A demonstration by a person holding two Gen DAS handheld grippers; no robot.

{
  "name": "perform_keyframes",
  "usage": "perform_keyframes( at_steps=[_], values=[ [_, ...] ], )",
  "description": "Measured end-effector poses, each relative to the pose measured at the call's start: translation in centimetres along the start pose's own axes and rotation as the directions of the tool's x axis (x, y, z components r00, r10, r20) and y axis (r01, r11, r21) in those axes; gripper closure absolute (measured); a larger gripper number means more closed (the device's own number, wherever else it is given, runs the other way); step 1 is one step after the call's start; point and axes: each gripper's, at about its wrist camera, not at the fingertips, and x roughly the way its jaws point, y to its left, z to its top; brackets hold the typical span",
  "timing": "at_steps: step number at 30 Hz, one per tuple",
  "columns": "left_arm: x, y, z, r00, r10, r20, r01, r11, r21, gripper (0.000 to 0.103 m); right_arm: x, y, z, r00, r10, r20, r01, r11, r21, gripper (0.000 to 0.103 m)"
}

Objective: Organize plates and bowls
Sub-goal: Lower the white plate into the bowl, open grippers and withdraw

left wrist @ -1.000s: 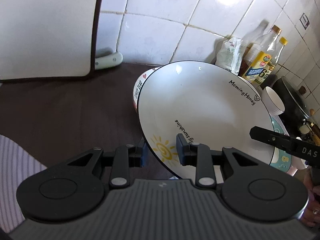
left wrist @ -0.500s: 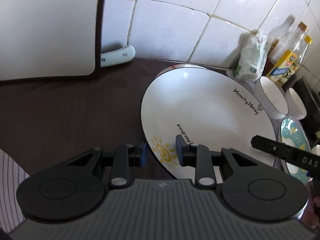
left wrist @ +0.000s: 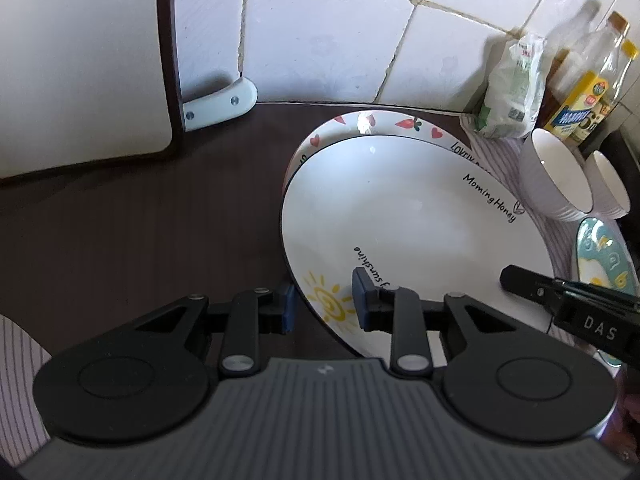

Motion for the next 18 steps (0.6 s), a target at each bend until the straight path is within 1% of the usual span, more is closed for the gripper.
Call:
perform_keyframes(
  at_steps=[4,6,8,11,15,16,18],
  values=[
    [0.1,0.3,0.2,1.000,-0.016,-0.011,0.016,1.000,-0.009,0.077,0.1,0.1,0.4,1.000,-0.020,-0.010,0.020,1.000,0.009,0.077],
    [0.1,0.4,0.2,1.000,-0.008,-0.011,0.008,1.000,-0.010,0.077,0.1,0.5,0.3,0.999,-0.044,-0.004,0.044,0.999,-0.026,0.076],
    [0.1,0.1,0.2,1.000,0.003,-0.016,-0.003,1.000,-0.011,0.077,0.2,1.2,0.2,0.996,-0.091,0.009,0.091,0.992,-0.091,0.073],
    [0.3,-0.2,0.2,0.999,-0.012,-0.042,0.011,0.999,-0.030,0.077,0.0,2.3,-0.5,0.988,-0.141,0.063,0.151,0.971,-0.185,0.071],
    [0.1,-1.0,-0.1,0.999,0.011,-0.052,-0.011,1.000,-0.012,0.077,0.0,2.1,-0.5,0.986,-0.142,0.086,0.156,0.969,-0.189,0.071],
    [-0.1,-1.0,-0.2,0.998,0.013,-0.057,-0.013,1.000,-0.015,0.077,-0.1,2.1,-0.4,0.984,-0.152,0.093,0.168,0.967,-0.192,0.071],
    [-0.6,-1.0,-0.3,0.998,0.032,-0.055,-0.033,0.999,-0.012,0.075,-0.6,2.7,-0.5,0.972,-0.190,0.136,0.217,0.951,-0.220,0.071]
  ],
)
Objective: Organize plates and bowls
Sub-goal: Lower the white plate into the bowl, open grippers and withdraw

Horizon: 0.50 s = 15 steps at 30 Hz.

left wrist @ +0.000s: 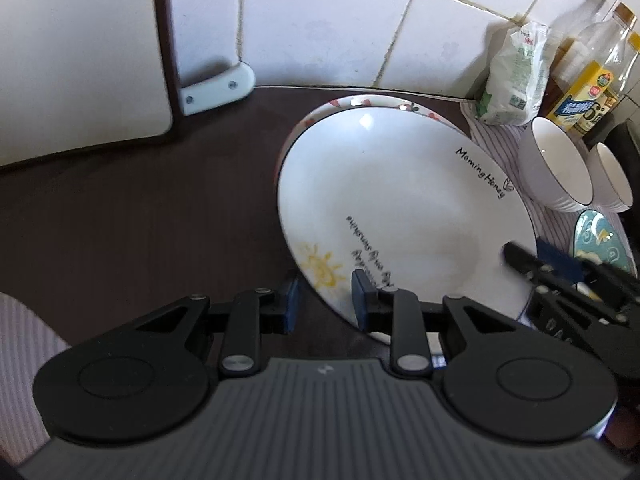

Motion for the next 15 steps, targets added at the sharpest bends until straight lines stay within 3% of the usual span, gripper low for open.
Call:
perform_keyframes(
  at_steps=[5,10,15],
  values=[
    [-1.4,-0.1,-0.5,0.999,0.051,0.008,-0.052,0.998,0.033,0.071,-2.0,-0.3,0.8,1.000,0.019,0.014,-0.019,1.000,0.005,0.070],
    [-3.7,-0.7,-1.0,0.999,0.036,0.002,-0.036,0.998,0.056,0.067,-5.2,-1.7,1.2,1.000,0.016,0.018,-0.017,0.998,0.057,0.068],
    [-6.4,-2.5,-1.7,0.999,0.039,-0.018,-0.037,0.995,0.098,0.061,-9.4,-3.8,1.1,0.998,0.063,0.027,-0.066,0.990,0.122,0.066]
  ],
)
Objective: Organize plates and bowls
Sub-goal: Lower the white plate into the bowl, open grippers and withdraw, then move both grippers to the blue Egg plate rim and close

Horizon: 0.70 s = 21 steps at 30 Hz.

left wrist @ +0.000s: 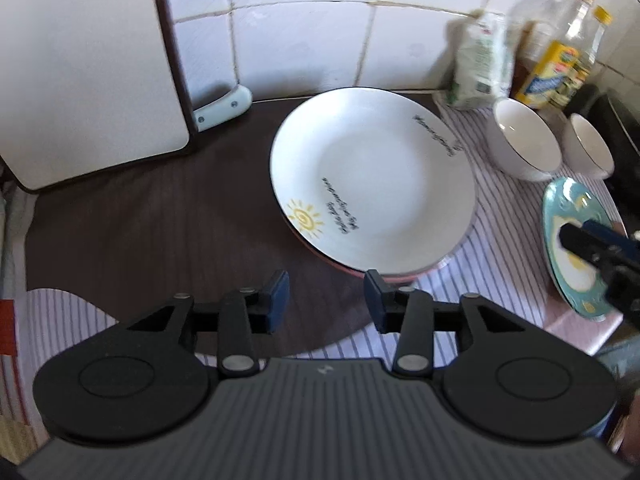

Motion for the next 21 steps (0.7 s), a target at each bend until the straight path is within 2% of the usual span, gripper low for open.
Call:
perform_keyframes(
  at_steps=[5,11,16,19,21],
  values=[
    [-2.6,-2.0,-1.0,1.000,-0.025,-0.016,0.025,0.999,0.047,0.055,-5.6,-0.6,-0.3,0.995,-0.021,0.092,0.025,0.999,-0.037,0.061],
    [-6.5,-4.3,-2.3,0.997,-0.069,0.022,0.067,0.993,0.097,0.052,-10.9,-1.7,-1.0,0.987,-0.049,0.153,0.059,0.996,-0.064,0.051],
    [-8.8,-6.3,-3.1,0.994,-0.097,0.042,0.090,0.985,0.147,0.043,-13.4,-3.2,-2.0,0.984,-0.052,0.173,0.062,0.997,-0.053,0.049],
    [-9.6,-7.7,-3.6,0.993,-0.110,0.053,0.098,0.977,0.189,0.040,-14.7,-3.7,-2.9,0.976,-0.081,0.201,0.093,0.995,-0.047,0.049],
    [-9.8,-8.7,-4.0,0.992,-0.119,0.052,0.106,0.972,0.211,0.039,-15.6,-3.9,-3.6,0.971,-0.088,0.223,0.102,0.993,-0.054,0.044]
  ],
)
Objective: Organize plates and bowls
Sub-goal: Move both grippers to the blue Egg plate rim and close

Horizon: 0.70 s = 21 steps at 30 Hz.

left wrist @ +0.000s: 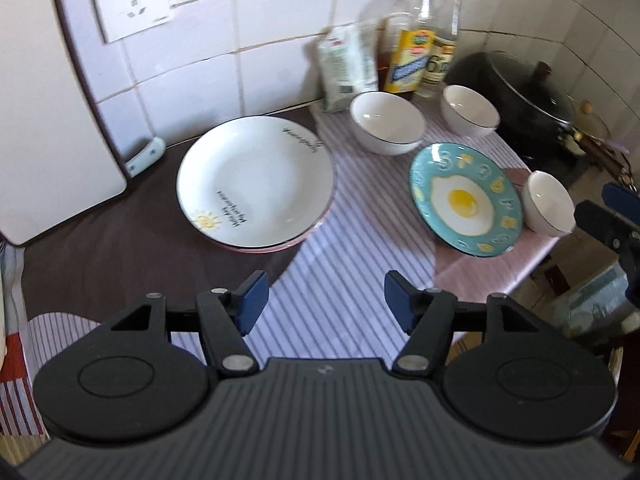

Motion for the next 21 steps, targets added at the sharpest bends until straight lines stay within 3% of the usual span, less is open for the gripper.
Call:
perform_keyframes(
  at_steps=[10,15,17,21],
  values=[
    [3.5,-3.8,0.0,0.994,-0.089,-0.058,0.092,0.995,0.048,0.036,0.0,-1.7,-4.0,0.998,-0.058,-0.013,0.058,0.998,0.003,0.030],
    [5.9,-4.8,1.1,0.994,-0.065,-0.089,0.072,0.994,0.082,0.035,0.3,-1.7,-5.6,0.992,-0.119,0.036,0.120,0.992,-0.026,0.026],
    [6.8,-5.1,1.4,0.995,-0.057,-0.084,0.064,0.994,0.091,0.032,0.9,-2.2,-6.2,0.993,-0.113,0.039,0.113,0.994,0.004,0.011],
    [8.7,-5.9,1.6,0.997,-0.067,-0.042,0.072,0.990,0.123,0.027,2.5,-3.3,-7.9,0.992,-0.118,0.046,0.115,0.991,0.069,0.010]
  ],
)
